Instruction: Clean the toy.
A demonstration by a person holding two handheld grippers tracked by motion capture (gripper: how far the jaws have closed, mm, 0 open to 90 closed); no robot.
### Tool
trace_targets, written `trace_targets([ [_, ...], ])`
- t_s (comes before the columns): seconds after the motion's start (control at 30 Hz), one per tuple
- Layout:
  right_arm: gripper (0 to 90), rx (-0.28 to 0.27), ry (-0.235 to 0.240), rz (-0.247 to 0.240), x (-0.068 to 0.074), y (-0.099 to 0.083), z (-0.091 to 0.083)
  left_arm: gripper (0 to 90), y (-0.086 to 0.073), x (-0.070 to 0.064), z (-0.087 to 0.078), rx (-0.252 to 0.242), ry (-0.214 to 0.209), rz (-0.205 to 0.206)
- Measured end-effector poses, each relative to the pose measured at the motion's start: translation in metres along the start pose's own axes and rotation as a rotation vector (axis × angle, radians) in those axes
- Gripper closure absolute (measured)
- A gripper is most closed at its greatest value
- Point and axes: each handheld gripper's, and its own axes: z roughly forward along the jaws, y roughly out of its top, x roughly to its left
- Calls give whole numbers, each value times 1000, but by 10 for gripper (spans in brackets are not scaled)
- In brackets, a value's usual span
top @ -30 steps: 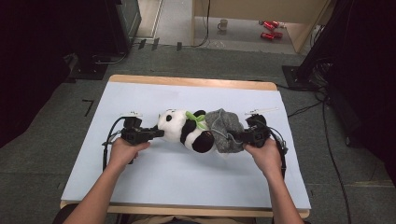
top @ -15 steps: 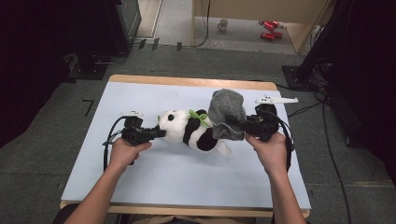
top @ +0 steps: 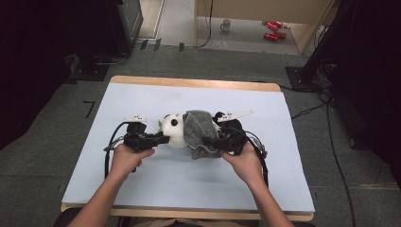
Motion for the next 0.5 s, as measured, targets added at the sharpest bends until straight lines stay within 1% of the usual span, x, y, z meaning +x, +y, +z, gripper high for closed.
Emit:
trace_targets([
  [0.1, 805, -3, -53, -17, -7, -1, 2, 694, -2, -1, 1, -32, -15, 31],
  [0.13, 805, -6, -72, -25, -9, -1, 2, 678, -2, -2, 1, -43, -15, 44],
  [0.17, 805, -7, -86, -29, -10, 0, 2, 650, -3, -4, 1, -55, -6, 63],
  [0.2, 805, -10, -90, -25, -12, 0, 1, 622, -3, -6, 0, -62, 8, 81],
  [0.23, 805, -20, -95, -21, -16, 1, 1, 570, -4, -8, -1, -70, 18, 112],
  [0.27, 805, -20, -95, -21, -16, 1, 1, 570, -5, -9, -2, -79, 25, 141],
  [0.33, 805, -26, -103, -20, -20, 2, 0, 486, -6, -9, -5, -101, 33, 185],
  [0.37, 804, -30, -100, -12, -22, 3, 0, 428, -7, -9, -5, -112, 27, 201],
  [0.4, 805, -32, -99, -8, -24, 3, -1, 378, -7, -8, -6, -112, 29, 220],
  [0.5, 805, -41, -83, 9, -32, 5, -2, 326, -8, -3, -2, -130, 49, 259],
])
